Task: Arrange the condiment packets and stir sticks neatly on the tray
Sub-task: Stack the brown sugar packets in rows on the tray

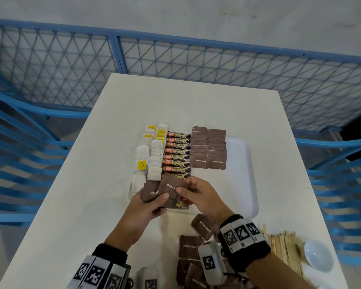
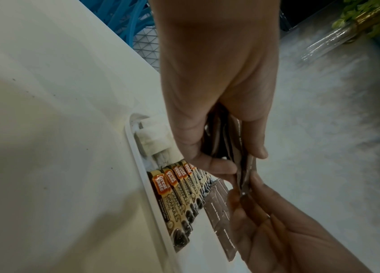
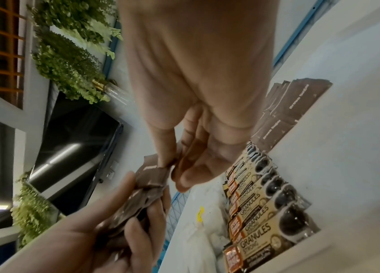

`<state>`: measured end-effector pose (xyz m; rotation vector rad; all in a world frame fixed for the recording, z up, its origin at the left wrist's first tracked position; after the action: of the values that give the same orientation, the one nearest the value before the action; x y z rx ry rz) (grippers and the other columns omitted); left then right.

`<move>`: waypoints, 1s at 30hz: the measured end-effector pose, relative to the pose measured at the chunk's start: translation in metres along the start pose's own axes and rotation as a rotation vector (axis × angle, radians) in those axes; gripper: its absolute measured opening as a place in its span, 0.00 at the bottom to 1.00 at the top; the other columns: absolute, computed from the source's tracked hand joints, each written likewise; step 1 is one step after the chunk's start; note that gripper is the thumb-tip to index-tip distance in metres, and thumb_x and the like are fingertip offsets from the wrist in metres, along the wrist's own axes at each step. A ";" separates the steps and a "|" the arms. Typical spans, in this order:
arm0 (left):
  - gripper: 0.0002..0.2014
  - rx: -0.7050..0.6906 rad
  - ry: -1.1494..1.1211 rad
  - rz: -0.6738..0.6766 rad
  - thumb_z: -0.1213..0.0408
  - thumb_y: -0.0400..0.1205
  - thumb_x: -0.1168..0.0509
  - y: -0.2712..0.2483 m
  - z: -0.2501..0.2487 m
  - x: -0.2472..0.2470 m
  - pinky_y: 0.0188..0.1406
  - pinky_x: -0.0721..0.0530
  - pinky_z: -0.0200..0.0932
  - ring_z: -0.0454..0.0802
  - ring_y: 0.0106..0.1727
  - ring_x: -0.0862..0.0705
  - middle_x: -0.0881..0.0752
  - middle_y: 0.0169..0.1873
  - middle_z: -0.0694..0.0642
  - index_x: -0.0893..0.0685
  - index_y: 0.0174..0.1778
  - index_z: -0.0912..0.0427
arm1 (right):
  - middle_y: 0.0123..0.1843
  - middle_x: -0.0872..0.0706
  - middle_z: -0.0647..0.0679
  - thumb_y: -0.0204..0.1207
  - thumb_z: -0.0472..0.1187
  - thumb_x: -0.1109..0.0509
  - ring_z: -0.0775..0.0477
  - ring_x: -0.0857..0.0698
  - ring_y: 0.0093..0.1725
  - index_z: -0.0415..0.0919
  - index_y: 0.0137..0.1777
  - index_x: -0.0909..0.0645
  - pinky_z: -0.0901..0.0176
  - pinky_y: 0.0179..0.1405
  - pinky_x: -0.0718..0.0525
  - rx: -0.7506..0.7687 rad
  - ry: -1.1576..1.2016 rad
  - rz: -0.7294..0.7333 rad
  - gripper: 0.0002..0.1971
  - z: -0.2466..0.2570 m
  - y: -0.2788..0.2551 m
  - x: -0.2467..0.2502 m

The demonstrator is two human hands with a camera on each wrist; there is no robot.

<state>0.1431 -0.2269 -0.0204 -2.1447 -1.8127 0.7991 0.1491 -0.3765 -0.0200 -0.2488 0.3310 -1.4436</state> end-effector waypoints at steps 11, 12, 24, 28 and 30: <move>0.10 0.002 -0.021 -0.028 0.75 0.79 0.34 0.001 0.003 0.007 0.34 0.15 0.35 0.42 0.39 0.11 0.08 0.38 0.48 0.17 0.49 0.55 | 0.39 0.15 0.46 0.77 0.29 0.33 0.51 0.18 0.37 0.37 0.44 0.18 0.65 0.35 0.17 -0.072 -0.062 -0.402 0.04 -0.011 0.017 0.103; 0.10 0.007 -0.022 -0.031 0.75 0.78 0.34 0.001 0.003 0.007 0.34 0.15 0.35 0.42 0.39 0.11 0.08 0.39 0.48 0.16 0.50 0.55 | 0.38 0.16 0.47 0.77 0.30 0.32 0.52 0.18 0.36 0.35 0.46 0.18 0.65 0.34 0.18 -0.076 -0.111 -0.453 0.02 -0.012 0.020 0.116; 0.10 0.028 -0.019 -0.063 0.75 0.78 0.34 0.001 0.001 0.008 0.34 0.15 0.36 0.48 0.43 0.12 0.10 0.43 0.53 0.17 0.51 0.56 | 0.40 0.13 0.44 0.74 0.39 0.28 0.47 0.17 0.42 0.41 0.48 0.18 0.62 0.40 0.23 -0.105 -0.505 -0.652 0.05 -0.017 0.046 0.172; 0.11 0.036 -0.015 -0.068 0.74 0.79 0.34 0.000 0.001 0.009 0.34 0.14 0.36 0.49 0.45 0.12 0.10 0.46 0.54 0.17 0.53 0.57 | 0.40 0.15 0.45 0.74 0.39 0.28 0.47 0.18 0.40 0.39 0.50 0.19 0.67 0.34 0.25 -0.106 -0.542 -0.656 0.07 -0.013 0.050 0.167; 0.11 0.034 -0.017 -0.072 0.74 0.79 0.34 0.000 0.001 0.010 0.33 0.15 0.35 0.48 0.44 0.12 0.10 0.45 0.54 0.17 0.53 0.56 | 0.39 0.16 0.45 0.74 0.40 0.28 0.46 0.18 0.40 0.39 0.50 0.20 0.66 0.35 0.24 -0.104 -0.536 -0.667 0.07 -0.013 0.052 0.167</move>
<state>0.1434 -0.2179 -0.0237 -2.0460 -1.8597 0.8276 0.2081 -0.5356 -0.0623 -0.8729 -0.1384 -1.9355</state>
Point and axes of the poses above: each hand's wrist, its own y-axis towards the middle knuckle, its own x-axis out of the back of the hand, z = x × y, the point moved 7 cm from there along y, towards the middle knuckle
